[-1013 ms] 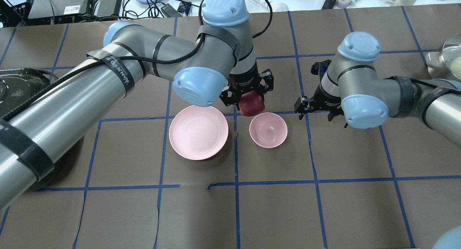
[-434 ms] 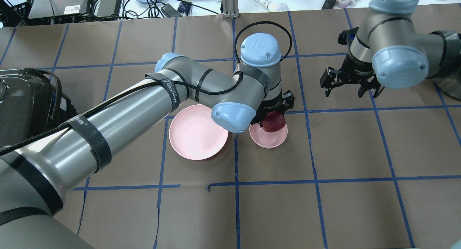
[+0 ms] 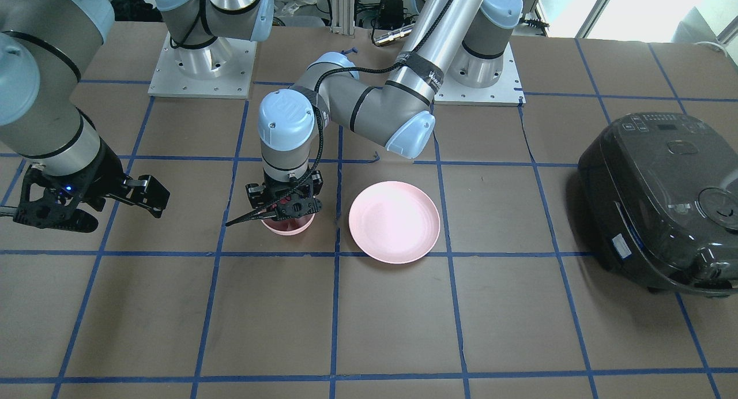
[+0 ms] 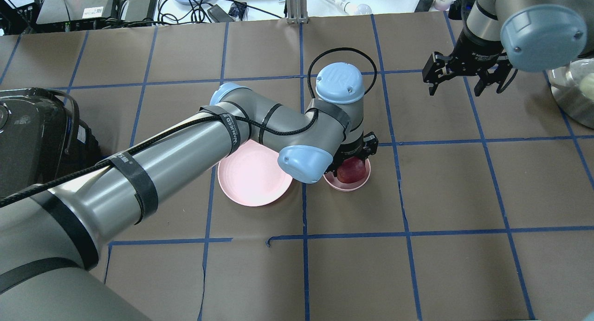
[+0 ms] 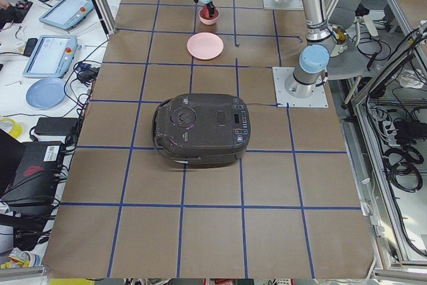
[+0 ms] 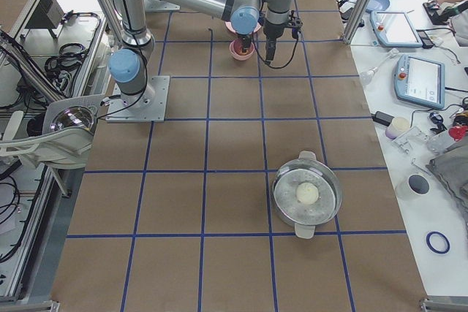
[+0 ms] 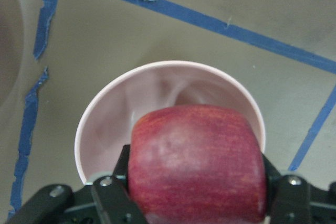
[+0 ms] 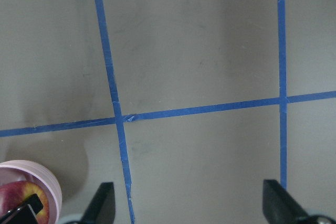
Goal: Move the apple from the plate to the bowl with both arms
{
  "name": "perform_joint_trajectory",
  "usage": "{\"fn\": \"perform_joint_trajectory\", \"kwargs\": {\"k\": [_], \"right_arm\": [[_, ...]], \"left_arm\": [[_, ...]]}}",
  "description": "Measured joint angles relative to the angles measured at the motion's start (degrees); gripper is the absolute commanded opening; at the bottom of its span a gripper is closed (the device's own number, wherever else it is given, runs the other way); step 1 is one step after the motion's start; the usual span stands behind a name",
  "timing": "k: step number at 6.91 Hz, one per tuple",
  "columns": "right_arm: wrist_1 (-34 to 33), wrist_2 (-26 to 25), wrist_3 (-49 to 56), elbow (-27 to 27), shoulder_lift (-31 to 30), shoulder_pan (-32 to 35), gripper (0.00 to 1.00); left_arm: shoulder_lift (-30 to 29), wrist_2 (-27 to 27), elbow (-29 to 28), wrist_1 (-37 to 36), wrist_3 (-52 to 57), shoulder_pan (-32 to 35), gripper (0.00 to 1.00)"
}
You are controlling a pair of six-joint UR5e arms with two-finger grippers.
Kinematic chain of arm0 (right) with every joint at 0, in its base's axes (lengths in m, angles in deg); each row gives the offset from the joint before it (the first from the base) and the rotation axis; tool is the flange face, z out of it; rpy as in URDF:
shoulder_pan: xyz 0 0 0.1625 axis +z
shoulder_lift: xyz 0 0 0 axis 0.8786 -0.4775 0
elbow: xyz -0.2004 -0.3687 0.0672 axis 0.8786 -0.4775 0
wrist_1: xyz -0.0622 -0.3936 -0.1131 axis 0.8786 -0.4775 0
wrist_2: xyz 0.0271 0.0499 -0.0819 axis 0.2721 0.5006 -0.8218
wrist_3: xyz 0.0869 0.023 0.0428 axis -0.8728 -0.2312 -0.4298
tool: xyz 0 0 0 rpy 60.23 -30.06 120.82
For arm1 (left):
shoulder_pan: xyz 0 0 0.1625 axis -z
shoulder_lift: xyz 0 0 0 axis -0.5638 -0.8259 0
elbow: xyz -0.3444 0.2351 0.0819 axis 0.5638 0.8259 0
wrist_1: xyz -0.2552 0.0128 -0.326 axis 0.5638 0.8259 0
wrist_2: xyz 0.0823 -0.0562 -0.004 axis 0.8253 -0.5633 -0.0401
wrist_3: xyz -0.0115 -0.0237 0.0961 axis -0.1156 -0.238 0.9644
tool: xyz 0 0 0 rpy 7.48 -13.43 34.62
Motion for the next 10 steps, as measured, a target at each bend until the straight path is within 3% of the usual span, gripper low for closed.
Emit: {"fn": "perform_joint_trajectory", "kwargs": {"k": [3, 4, 7, 10], "right_arm": [[0.1, 0.1, -0.7, -0.1, -4.1, 0.2, 1.00], [0.2, 0.0, -0.8, 0.0, -5.0, 0.4, 1.00], [0.3, 0.4, -0.6, 0.2, -7.1, 4.8, 1.00], [1.1, 1.5, -0.5, 0.4, -7.9, 6.1, 1.00]], "left_arm": [[3.5, 0.1, -1.1, 0.9, 5.4, -1.0, 1.00], [6.5, 0.0, -3.1, 4.3, 8.7, -2.4, 1.00], [17.7, -0.1, -9.2, 20.1, 22.0, -9.9, 1.00], [26.5, 3.5, -8.9, 35.4, 45.2, -24.5, 0.99]]}}
